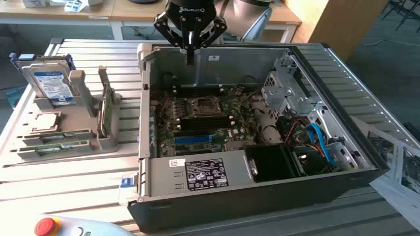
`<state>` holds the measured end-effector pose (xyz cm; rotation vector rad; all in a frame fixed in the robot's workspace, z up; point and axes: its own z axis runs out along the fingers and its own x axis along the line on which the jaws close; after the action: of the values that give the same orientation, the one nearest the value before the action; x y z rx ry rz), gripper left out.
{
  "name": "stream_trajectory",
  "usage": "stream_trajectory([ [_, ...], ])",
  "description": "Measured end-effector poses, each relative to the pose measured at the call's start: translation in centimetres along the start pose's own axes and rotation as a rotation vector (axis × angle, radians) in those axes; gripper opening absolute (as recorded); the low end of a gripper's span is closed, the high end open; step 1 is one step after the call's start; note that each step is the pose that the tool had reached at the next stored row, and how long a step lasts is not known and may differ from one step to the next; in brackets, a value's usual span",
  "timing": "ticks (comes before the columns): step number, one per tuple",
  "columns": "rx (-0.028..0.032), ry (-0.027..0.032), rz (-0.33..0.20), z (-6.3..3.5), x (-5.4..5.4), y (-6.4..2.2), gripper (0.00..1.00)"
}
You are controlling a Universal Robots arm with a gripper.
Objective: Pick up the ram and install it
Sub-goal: 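Reach for the ram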
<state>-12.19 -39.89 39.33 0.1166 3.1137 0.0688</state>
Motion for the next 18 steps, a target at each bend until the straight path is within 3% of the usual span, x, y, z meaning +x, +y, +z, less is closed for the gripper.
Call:
stream_trajectory([
  [10, 0.0, 0.0, 0.0, 0.0, 0.05, 0.01, 0.1],
  [18, 0.0, 0.0, 0.0, -0.02, 0.76, -0.04, 0.1],
])
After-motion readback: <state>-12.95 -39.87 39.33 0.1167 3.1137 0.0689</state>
